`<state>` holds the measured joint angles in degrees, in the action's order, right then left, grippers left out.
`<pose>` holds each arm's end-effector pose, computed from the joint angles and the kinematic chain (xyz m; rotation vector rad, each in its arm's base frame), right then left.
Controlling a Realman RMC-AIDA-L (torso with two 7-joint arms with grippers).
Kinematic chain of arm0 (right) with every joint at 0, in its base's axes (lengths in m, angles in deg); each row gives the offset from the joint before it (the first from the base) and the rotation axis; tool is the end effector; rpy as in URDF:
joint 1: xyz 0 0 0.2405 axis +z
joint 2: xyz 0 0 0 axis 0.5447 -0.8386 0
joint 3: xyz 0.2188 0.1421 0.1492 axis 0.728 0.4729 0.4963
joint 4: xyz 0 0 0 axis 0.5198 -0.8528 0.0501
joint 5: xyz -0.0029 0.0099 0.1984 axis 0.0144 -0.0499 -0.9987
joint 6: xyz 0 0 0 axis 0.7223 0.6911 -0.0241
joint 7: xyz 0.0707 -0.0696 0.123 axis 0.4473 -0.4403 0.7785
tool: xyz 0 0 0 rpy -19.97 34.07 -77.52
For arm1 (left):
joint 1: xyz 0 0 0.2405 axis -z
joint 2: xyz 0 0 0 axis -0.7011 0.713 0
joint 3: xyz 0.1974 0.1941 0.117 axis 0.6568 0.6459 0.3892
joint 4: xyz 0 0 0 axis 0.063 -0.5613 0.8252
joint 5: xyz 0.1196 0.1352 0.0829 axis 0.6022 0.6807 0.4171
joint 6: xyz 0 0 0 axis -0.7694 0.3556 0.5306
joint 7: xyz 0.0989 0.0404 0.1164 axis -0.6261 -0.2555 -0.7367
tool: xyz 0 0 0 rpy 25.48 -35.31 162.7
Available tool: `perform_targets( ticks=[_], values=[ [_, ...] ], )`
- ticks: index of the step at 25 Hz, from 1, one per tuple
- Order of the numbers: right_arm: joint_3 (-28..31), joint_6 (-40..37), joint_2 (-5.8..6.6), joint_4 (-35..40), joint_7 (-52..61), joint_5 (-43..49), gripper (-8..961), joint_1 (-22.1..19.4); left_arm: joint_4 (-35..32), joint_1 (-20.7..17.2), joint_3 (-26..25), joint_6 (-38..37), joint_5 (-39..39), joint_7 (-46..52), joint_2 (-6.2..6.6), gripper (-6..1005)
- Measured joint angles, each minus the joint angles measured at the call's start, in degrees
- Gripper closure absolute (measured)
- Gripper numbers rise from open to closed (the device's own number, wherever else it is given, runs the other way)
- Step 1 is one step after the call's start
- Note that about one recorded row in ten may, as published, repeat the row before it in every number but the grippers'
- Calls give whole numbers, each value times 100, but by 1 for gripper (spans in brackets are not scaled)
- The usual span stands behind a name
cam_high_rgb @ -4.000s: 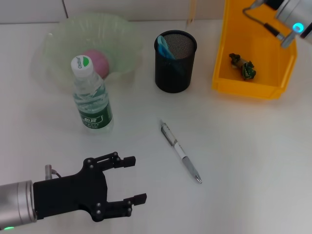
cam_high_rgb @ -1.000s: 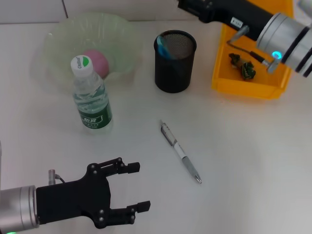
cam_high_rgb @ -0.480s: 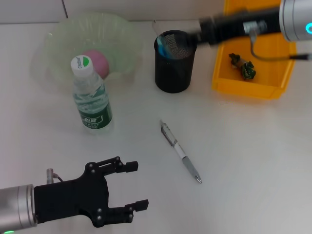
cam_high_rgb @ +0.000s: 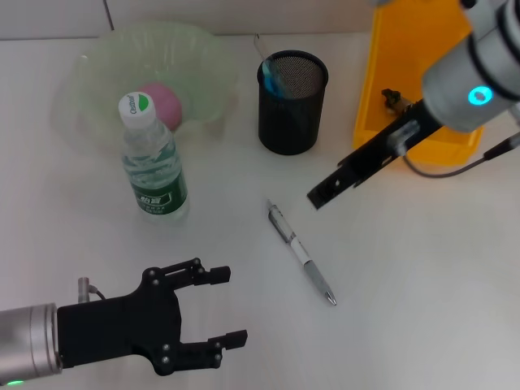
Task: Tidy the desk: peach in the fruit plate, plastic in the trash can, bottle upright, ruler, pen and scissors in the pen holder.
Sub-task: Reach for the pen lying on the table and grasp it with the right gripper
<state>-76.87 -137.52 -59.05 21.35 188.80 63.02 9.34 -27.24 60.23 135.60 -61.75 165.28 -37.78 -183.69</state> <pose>0.1463 0.3700 -0.0413 -2.6357 1.1321 -0.3539 -0.3183 0.2241 -0.0814 -2.8279 -0.2592 -0.9002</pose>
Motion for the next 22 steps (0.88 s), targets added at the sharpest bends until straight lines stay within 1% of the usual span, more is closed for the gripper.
perform_targets(
  ticks=[1,2,4,10,11,13,16,19,22],
  values=[
    [-197,53,-11,-408,74,113,120,229,-18,-1,-8,0,0,0,1,205],
    [-197,53,-11,-408,74,113,120,229,-41,-10,-19,-1,0,0,3,205],
    [-427,131,-19,-866,153,227,120,510,-61,-17,-21,-3,0,0,4,205],
    [-1103,540,-32,-1680,411,320,121,1049,-73,-44,-19,-17,0,0,5,205],
    [-1261,677,-45,-1949,458,325,121,1205,-73,-47,-19,-17,0,-9,-7,205],
    [-1321,742,-50,-2073,471,324,121,1273,-73,-47,-14,-12,0,-16,-15,205],
    [-1512,969,-59,-2467,496,271,123,1450,-73,-48,-3,5,0,-28,-25,205],
    [-1614,1106,-59,-2596,498,177,127,1489,-71,-50,-9,18,0,-48,-37,205],
    [-1857,1312,-60,-2693,500,64,130,1524,-70,-46,-8,21,0,-51,-40,205]
  ],
)
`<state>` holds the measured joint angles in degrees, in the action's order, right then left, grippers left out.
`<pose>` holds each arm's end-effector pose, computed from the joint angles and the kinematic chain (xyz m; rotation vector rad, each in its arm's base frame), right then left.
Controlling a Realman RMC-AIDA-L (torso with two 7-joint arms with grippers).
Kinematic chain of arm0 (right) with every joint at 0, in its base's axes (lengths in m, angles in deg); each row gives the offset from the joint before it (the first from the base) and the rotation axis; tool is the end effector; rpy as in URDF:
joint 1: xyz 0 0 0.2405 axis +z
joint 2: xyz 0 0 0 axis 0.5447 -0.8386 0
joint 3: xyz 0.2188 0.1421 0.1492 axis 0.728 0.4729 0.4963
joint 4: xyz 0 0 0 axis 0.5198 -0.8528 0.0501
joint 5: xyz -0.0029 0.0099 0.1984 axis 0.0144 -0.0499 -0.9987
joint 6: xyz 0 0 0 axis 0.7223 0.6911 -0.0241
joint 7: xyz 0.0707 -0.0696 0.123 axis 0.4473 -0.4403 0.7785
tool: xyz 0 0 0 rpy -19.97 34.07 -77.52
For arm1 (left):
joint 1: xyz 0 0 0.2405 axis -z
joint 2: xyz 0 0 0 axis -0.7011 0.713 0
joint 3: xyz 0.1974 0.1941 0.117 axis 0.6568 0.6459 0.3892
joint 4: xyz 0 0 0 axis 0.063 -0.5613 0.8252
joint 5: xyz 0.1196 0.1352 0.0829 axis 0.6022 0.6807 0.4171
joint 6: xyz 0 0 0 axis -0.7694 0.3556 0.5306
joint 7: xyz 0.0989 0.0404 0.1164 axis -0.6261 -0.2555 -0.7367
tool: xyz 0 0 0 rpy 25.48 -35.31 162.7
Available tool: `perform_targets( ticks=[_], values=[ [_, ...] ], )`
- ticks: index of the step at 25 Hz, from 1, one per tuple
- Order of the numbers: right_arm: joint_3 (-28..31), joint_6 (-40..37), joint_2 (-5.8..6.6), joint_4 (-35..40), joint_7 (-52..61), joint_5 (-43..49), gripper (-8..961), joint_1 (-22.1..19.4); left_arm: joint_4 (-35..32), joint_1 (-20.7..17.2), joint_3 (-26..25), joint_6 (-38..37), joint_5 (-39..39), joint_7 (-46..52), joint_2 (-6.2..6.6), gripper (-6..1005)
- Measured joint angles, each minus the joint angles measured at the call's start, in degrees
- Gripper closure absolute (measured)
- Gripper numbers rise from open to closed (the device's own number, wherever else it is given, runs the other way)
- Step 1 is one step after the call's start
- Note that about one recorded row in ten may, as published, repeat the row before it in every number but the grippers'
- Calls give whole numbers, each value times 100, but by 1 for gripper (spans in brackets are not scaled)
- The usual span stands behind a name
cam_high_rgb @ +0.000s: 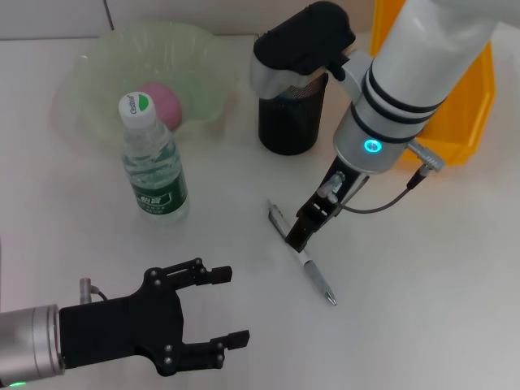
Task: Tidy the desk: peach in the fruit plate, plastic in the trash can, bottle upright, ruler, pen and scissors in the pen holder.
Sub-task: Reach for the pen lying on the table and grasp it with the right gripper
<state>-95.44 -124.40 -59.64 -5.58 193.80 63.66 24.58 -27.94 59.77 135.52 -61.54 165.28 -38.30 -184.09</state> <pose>0.1411 0.3861 -0.1204 -2.6018 1.0175 -0.7642 -0.3173 0.2232 -0.0829 -2.8196 -0.2430 -0.9004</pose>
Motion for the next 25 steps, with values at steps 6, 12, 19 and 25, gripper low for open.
perform_targets(
  ticks=[6,12,19,25],
  values=[
    [-471,226,0,-15,2,-248,137,21,0,-2,4,5,0,-1,-8,205],
    [-890,320,0,-25,12,-252,144,55,0,-6,1,6,0,-1,-8,205],
    [-999,392,1,-37,16,-257,153,57,24,-5,-1,5,0,-1,-8,205],
    [-1204,440,0,-42,16,-291,160,50,12,-5,-11,11,0,-1,-8,205]
  ],
)
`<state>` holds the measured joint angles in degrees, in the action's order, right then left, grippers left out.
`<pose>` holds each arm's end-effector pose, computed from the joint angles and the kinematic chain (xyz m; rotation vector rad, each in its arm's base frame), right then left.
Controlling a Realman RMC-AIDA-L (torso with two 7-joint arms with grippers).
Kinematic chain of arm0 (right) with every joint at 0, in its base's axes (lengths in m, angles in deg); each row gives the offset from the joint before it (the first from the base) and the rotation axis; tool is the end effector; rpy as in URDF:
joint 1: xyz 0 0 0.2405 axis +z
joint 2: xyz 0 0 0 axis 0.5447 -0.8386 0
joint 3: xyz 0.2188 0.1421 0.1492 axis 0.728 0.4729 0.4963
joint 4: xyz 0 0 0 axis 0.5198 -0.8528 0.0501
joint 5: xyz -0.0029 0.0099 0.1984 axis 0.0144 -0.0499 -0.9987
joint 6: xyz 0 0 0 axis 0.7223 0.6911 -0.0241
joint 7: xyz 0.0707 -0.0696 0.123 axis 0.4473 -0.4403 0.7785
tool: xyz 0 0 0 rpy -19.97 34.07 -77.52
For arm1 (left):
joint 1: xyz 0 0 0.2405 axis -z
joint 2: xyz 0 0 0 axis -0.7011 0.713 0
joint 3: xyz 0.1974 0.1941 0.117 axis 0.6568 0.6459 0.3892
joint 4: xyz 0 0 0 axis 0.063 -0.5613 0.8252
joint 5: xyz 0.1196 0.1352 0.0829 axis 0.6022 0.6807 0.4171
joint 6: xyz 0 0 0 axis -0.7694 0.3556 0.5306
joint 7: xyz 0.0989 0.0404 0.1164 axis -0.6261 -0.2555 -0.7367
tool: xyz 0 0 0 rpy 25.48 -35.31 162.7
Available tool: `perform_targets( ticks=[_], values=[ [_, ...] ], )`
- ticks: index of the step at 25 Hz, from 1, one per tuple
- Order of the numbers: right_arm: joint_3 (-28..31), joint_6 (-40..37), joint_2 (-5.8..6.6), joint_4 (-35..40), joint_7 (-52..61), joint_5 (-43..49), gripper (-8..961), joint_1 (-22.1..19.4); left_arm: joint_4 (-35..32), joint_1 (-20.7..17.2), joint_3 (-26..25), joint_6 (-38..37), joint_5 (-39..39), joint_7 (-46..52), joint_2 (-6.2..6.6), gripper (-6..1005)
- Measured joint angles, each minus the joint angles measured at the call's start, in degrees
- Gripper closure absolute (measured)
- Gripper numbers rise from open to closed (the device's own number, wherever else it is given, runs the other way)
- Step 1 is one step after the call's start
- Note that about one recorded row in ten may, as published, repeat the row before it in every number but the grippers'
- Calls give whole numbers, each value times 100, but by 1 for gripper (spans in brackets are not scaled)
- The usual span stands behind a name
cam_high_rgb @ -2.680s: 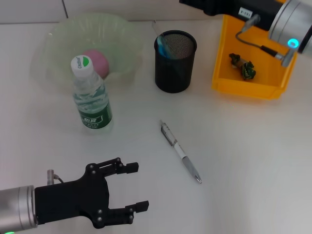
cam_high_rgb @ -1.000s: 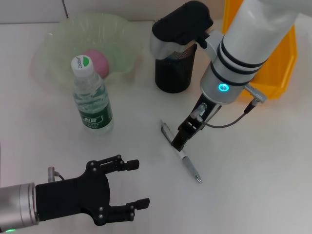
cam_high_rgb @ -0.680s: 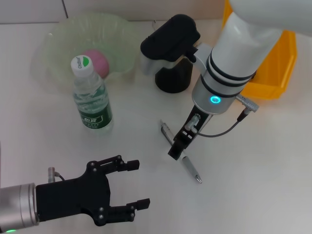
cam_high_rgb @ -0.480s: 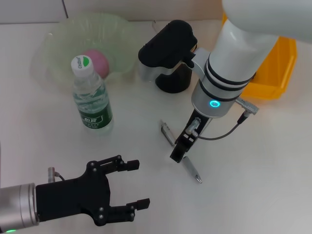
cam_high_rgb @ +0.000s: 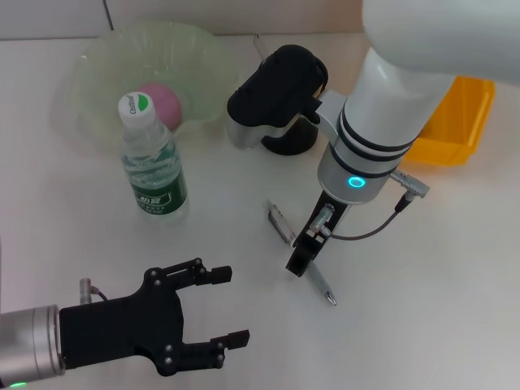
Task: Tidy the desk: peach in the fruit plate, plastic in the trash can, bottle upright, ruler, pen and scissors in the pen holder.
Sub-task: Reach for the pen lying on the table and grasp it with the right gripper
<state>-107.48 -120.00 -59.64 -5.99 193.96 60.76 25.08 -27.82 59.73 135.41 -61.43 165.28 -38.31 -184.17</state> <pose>0.1460 0.3704 -0.1429 -2.6462 0.8250 -0.8706 -0.3174 0.2230 -0.0835 -2.8167 -0.2482 -0.9003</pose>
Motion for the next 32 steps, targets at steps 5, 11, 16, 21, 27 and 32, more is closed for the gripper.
perform_targets(
  ticks=[5,11,16,21,27,32],
  values=[
    [5,-2,0,-33,0,-48,165,12,-4,0,0,7,0,0,0,205],
    [-1,10,0,-205,0,-102,299,80,-4,0,0,20,0,0,0,205],
    [-5,9,0,-221,0,-131,453,86,-3,0,1,27,0,0,0,205],
    [-4,-13,0,-272,0,-132,611,126,6,0,1,59,0,-5,-7,205],
    [-5,-55,0,-179,-1,-145,655,120,17,0,14,86,0,-8,-8,205],
    [-10,-77,0,-193,-1,-264,655,141,18,0,10,91,0,-9,-8,205]
  ],
)
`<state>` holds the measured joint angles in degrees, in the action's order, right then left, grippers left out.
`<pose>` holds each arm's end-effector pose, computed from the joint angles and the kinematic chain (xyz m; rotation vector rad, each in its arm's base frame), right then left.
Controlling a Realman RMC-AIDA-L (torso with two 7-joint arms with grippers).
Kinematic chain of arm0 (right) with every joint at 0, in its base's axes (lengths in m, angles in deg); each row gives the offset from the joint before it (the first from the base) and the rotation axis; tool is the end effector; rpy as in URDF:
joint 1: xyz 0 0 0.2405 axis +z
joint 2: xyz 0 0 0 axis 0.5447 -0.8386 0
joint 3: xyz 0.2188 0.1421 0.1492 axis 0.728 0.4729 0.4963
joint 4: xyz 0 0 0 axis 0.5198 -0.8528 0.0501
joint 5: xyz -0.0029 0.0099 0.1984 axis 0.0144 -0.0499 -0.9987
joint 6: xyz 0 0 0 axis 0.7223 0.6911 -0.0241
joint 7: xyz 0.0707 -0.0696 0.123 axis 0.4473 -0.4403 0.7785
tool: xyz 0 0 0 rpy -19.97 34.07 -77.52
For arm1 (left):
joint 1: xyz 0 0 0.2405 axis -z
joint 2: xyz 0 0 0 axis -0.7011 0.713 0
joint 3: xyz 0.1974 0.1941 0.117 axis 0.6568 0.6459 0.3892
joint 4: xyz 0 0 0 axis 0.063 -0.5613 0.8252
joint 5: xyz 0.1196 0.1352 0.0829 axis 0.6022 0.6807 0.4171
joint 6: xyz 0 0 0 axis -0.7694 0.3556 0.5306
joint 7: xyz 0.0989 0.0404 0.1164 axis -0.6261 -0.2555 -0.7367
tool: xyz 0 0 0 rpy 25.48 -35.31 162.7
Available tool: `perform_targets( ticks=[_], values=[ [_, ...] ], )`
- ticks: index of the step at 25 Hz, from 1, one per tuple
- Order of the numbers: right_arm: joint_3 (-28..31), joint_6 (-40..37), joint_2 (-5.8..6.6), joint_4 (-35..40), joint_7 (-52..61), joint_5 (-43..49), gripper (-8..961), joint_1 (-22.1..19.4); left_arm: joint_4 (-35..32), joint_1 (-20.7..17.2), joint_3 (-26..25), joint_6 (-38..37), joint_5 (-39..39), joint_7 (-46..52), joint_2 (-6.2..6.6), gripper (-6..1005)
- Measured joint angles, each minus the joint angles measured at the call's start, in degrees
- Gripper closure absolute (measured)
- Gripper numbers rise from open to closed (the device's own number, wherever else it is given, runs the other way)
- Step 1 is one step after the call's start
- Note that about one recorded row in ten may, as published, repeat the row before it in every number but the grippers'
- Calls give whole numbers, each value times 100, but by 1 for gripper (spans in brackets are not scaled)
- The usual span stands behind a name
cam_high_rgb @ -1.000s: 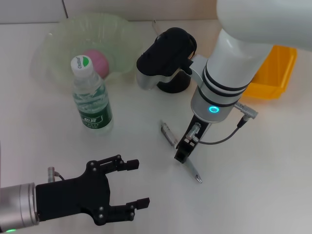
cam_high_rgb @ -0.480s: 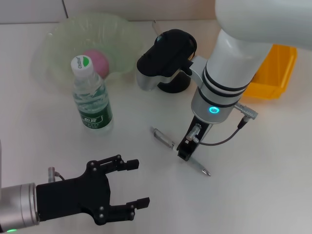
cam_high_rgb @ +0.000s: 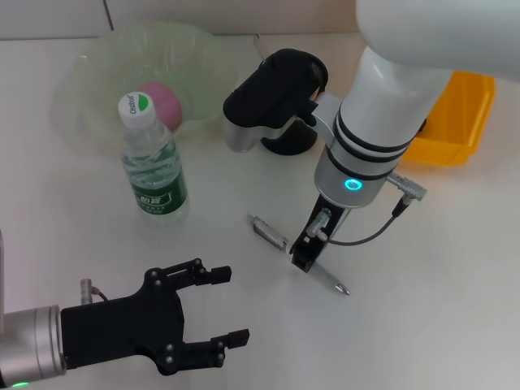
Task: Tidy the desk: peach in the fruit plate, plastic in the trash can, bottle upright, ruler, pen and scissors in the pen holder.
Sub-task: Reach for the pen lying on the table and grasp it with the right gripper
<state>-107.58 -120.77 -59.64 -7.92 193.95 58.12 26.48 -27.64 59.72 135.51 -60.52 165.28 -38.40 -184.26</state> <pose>0.1429 0.3675 -0.1449 -2.6642 0.8663 -0.8921 -0.3191 0.2237 -0.0854 -2.8140 -0.2566 -0.8826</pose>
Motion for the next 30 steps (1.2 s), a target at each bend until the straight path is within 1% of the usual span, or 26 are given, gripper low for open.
perform_targets(
  ticks=[17,26,30],
  values=[
    [-134,-31,0,-52,0,-18,653,50,-22,32,6,37,0,0,-15,205],
    [-161,-28,0,-111,0,-18,691,69,-22,36,13,58,0,0,-25,205],
    [-315,-6,0,-111,-19,-159,708,86,-22,36,17,64,0,0,-26,205]
  ],
)
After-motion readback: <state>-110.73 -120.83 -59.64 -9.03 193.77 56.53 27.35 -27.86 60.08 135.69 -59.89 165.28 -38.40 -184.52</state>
